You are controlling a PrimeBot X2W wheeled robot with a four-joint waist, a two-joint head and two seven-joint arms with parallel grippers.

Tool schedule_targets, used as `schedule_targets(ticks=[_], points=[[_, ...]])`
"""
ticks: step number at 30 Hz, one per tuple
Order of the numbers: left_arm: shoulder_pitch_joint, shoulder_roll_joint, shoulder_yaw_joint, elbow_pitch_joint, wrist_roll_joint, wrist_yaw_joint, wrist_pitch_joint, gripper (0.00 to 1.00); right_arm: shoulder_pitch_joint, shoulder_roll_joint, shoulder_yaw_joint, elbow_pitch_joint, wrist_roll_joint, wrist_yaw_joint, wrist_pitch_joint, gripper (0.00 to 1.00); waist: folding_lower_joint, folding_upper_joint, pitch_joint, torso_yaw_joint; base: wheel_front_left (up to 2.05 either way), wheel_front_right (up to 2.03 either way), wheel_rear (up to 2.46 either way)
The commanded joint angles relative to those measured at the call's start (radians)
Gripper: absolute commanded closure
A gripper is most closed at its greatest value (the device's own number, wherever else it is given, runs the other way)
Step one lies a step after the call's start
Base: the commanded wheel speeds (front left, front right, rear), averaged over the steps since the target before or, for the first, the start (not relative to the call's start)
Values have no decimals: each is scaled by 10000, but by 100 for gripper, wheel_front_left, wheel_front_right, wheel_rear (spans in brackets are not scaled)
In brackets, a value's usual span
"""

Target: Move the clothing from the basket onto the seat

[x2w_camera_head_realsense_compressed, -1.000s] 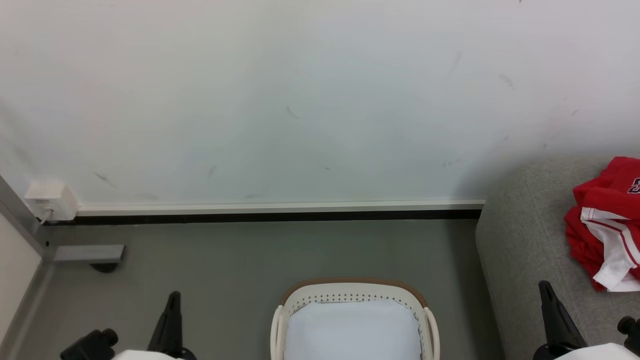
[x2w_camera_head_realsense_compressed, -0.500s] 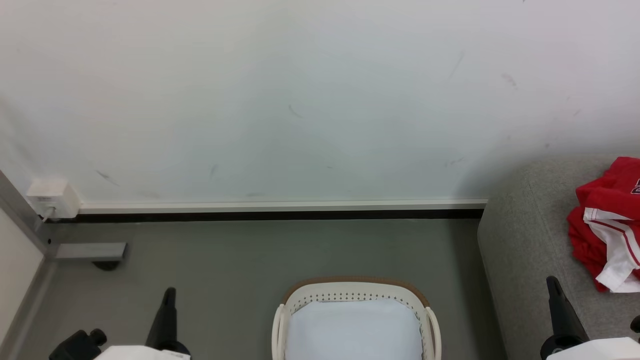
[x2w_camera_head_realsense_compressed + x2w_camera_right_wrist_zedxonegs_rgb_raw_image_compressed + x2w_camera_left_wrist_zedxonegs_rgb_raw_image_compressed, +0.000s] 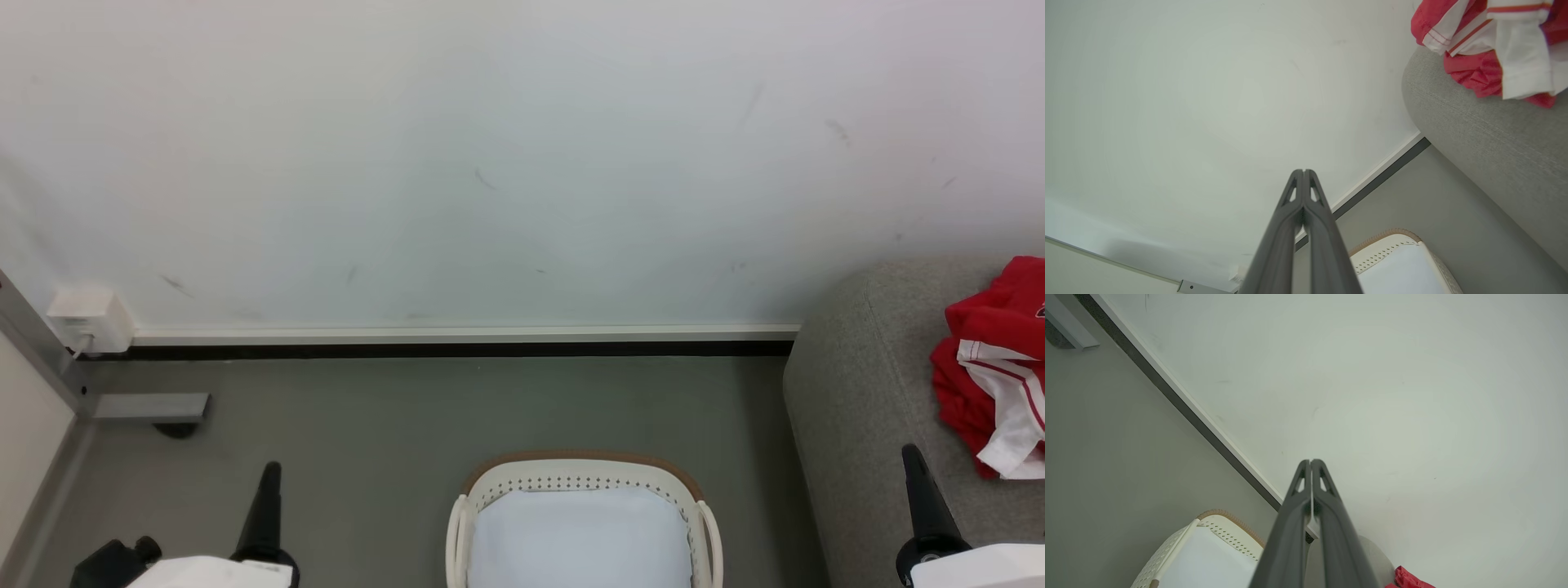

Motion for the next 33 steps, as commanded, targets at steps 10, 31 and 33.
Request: schedule_targets(ticks=[10,31,33], points=[[-275,36,175,-131,-1281,-84,357,100,-300,93,-323,-63,1103,-11,288,100,0,0,25,43,0,0,0],[-356,18,372,-162,-3077,-126,857,100,-381,288,-716,-23,2628,-14,690,100,0,0,71,120,0,0,0],[-364,15,391,-163,-3255,-129,896,100,-380,306,-752,-18,2787,-14,725,100,0,0,76,128,0,0,0]])
